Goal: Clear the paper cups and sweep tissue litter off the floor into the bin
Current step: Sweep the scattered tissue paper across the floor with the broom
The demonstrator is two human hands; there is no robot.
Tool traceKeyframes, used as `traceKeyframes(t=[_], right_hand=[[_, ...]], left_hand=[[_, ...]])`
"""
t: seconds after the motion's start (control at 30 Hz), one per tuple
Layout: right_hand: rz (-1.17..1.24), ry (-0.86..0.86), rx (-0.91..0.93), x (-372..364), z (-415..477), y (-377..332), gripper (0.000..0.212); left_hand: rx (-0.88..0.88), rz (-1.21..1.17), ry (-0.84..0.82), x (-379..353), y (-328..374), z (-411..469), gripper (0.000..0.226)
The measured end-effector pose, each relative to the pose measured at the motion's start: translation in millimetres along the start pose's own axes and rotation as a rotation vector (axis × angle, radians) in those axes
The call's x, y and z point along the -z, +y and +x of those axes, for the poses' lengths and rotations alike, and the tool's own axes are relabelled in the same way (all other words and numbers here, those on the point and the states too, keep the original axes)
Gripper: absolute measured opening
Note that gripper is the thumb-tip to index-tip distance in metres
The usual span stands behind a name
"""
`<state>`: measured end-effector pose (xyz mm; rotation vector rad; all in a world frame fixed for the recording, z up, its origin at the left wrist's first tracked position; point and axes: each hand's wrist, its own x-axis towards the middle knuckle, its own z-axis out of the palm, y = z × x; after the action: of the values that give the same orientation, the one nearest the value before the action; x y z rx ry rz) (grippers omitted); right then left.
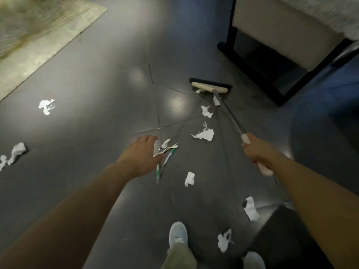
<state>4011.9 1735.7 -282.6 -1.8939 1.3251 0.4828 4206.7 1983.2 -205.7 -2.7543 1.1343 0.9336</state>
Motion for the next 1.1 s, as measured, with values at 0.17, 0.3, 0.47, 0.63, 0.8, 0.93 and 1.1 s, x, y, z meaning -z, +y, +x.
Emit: traceKeyframes(t=[0.17,0.3,0.47,0.63,0.8,0.93,1.1], right_hand=[[-0.027,-0.072,-0.091,-32.7,-55.2,14.9,0.059],[-0.05,-0.1,-0.098,-59.0,-105.7,36.6,0.057],[-0.024,-0.131,-0.114,-103.4,-188.2,76.3,0.059],[0.093,-0.148,-0.132,-145.7,-282.9,121.8,0.064],[0.549,-0.073,-0.088,-155.9,-376.1,142.9,0.03],[0.491,0.006,-0.048,-156.8,-380.1,144.9,0.038],[0.489,0.125,-0.02,-148.0,-346.5,128.6,0.039]], left_hand=[[-0.073,0.019,0.0,-12.3,1.5,-29.1,0.057],[-0.113,0.031,0.001,-39.3,4.0,-68.0,0.058],[-0.128,0.067,0.003,-91.0,5.2,-136.9,0.062],[-0.151,0.096,-0.043,-134.2,8.4,-215.2,0.063],[-0.199,0.115,-0.026,-149.0,10.4,-269.1,0.058],[-0.211,0.112,-0.011,-149.5,1.4,-284.7,0.057],[-0.194,0.095,0.01,-139.8,-19.3,-284.4,0.061]])
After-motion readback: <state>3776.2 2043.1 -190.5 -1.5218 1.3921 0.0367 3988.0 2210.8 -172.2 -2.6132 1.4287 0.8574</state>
